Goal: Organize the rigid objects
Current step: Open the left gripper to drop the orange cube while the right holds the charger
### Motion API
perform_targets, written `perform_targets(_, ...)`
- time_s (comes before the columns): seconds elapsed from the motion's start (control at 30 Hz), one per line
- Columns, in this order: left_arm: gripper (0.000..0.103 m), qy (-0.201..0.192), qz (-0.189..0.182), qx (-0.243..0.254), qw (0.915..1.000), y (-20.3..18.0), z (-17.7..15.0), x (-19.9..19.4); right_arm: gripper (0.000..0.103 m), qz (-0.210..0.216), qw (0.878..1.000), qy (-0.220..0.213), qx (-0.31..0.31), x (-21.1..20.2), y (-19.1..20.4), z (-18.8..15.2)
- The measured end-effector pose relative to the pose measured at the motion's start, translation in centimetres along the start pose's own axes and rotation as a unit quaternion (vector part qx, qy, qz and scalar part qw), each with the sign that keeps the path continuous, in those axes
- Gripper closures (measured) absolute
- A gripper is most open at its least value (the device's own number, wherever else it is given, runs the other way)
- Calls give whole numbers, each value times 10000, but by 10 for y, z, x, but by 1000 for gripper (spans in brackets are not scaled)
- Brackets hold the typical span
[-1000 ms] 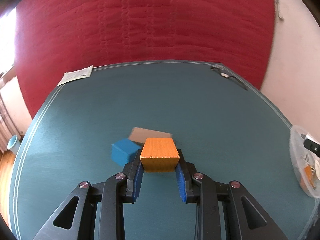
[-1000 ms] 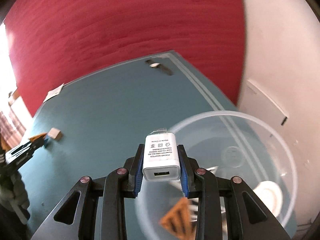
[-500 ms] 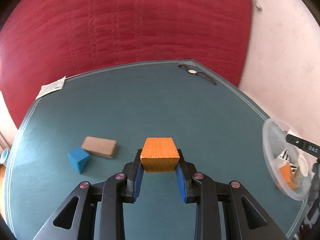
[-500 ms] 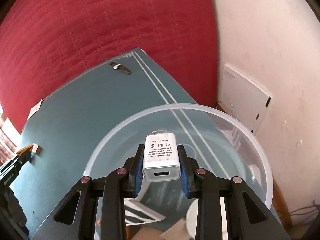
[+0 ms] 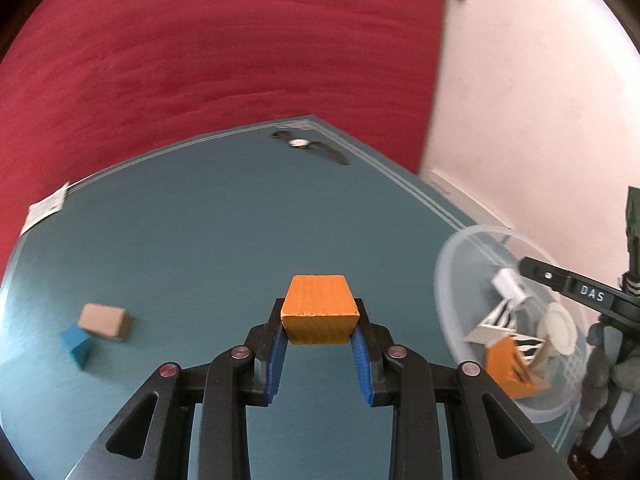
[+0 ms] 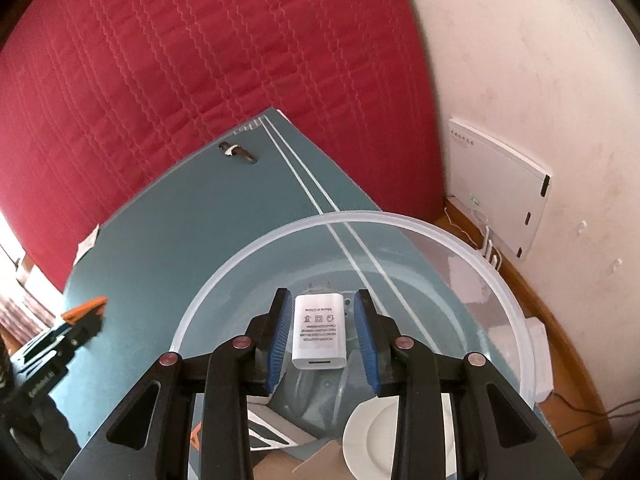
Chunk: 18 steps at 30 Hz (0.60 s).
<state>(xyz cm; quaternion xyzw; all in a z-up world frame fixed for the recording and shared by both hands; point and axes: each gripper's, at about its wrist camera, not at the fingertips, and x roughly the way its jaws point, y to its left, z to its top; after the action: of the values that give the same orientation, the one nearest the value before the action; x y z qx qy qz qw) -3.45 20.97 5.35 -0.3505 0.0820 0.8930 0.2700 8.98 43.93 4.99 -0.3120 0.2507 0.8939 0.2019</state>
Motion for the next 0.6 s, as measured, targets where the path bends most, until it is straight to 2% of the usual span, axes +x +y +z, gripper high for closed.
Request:
perform_targets(0.37, 72, 110, -567, 532, 9969, -62, 11, 19, 69, -144, 9983, -510, -236, -21, 4, 3)
perform_targets(0.6, 72, 134, -824, 644, 9944, -86, 18, 25, 69, -130, 9976, -622, -282, -27, 6, 3)
